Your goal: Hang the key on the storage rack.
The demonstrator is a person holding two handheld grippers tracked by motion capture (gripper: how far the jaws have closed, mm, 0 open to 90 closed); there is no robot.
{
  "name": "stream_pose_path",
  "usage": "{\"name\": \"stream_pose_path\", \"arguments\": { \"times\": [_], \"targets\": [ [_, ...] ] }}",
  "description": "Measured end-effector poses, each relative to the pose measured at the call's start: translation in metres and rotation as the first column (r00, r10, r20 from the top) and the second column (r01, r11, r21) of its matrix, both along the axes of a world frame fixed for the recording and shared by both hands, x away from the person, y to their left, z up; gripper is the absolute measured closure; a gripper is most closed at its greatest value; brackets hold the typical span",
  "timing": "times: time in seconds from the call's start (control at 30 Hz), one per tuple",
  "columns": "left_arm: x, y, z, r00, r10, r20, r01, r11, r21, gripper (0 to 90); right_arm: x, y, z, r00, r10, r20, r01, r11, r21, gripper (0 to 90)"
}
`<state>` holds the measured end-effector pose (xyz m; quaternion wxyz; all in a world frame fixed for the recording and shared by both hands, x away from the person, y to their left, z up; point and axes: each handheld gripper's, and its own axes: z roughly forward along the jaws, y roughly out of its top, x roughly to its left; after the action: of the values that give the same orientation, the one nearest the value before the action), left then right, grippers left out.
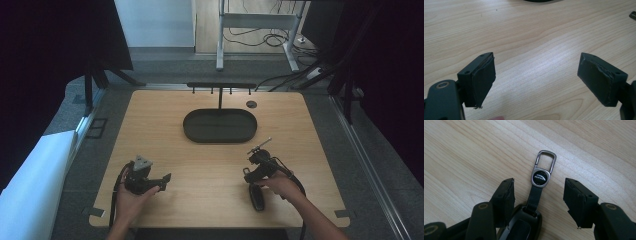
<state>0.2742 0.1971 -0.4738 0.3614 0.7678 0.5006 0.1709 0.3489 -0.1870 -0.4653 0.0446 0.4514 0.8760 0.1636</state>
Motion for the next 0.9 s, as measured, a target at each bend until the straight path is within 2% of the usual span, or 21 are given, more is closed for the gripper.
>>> {"name": "stream_pose_path", "arguments": {
  "times": [0.43,0.57,0.9],
  "targets": [
    [0.001,0.0,0.0,1.0,0.002,0.002,-0.002,1.0,0.002,15.4,-0.002,-0.001,-0.002,0.9999,-0.007,-0.009,0.007,0.9998,-0.021,42.8],
    [0.001,0.0,0.0,1.0,0.004,0.002,-0.004,1.0,0.002,15.4,-0.002,0.004,-0.006,0.9997,0.001,-0.023,-0.002,0.9986,-0.052,46.5],
    [0.001,0.002,0.001,1.0,0.008,0.003,-0.008,1.0,0.002,15.4,0.002,0.012,-0.014,0.9995,-0.017,-0.028,0.013,0.9935,-0.113,56.9]
  ]
}}
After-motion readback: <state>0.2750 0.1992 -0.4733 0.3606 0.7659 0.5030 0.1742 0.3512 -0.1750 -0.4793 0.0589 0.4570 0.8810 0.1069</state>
